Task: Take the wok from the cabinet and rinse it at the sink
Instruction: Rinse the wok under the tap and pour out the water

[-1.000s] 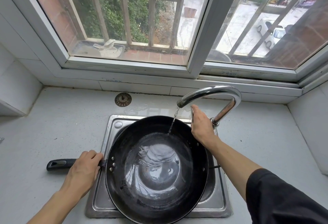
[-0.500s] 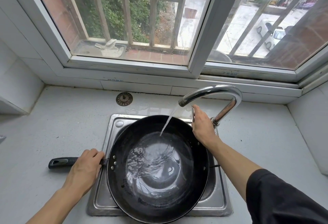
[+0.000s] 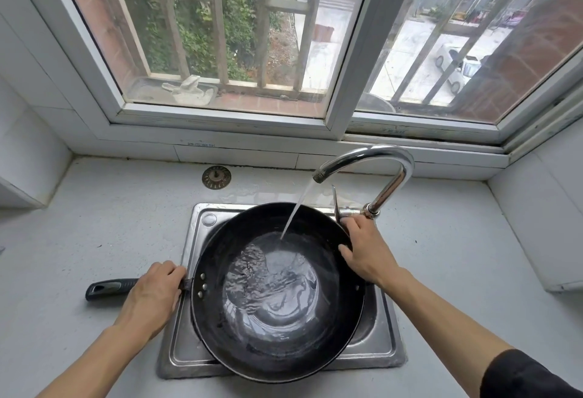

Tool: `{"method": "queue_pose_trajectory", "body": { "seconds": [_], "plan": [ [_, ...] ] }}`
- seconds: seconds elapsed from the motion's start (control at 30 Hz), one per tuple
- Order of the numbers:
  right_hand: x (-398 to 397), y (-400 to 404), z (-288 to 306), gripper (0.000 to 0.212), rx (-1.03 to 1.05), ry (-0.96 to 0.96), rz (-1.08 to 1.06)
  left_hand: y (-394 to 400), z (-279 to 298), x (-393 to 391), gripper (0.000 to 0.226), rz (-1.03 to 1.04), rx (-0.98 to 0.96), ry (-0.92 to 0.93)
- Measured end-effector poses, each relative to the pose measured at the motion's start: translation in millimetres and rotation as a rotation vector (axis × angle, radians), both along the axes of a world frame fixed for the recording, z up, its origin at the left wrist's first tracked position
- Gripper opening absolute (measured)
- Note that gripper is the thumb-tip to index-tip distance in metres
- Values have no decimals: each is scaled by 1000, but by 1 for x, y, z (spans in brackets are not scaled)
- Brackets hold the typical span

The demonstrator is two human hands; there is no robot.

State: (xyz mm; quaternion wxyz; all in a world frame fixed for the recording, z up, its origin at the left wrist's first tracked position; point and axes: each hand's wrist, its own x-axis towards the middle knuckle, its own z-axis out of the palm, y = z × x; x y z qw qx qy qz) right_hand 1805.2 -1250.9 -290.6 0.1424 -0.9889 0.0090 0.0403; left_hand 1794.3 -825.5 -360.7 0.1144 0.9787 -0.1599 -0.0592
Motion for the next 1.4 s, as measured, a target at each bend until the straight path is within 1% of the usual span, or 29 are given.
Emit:
{"method": "queue_pose_trajectory", "body": {
  "seconds": [0.1,0.2,0.3,0.37,0.47,0.57,0.63,0.73,0.8,0.93,1.07,1.1,1.23,1.4],
  "plan": [
    [-21,-4,8,61,-107,78,61,3,-1,2,36,-48,27,-4],
    [-35,-9,14,85,-252,180,97,6,-4,4,40,-87,46,29],
    [-41,-10,19,107,-334,289,127,6,-3,7,39,-99,68,95],
    [-40,-10,27,109,-338,393,154,4,-1,9,30,-78,78,121],
    [-31,-10,39,106,-329,562,191,2,1,10,27,-92,53,133],
    [-24,-8,44,112,-437,633,239,5,3,6,26,-76,49,139],
    [-26,-7,40,112,-503,590,254,5,3,1,26,-64,39,131],
    [-33,-11,22,95,-502,367,245,2,5,-2,24,-55,47,86],
    [-36,-15,11,88,-470,286,247,0,6,-3,26,-41,57,69],
    [-32,-20,4,93,-445,296,273,1,4,-6,42,-60,66,46],
    [-26,-27,3,95,-428,270,353,1,6,-7,74,-93,75,1],
    [-26,-29,3,93,-441,257,377,0,8,-7,78,-113,76,-14],
    [-23,-32,-3,89,-457,229,419,0,10,-3,76,-166,52,-56],
    [-24,-39,-21,100,-382,256,390,-5,18,-2,67,-186,57,-91]
  ]
}}
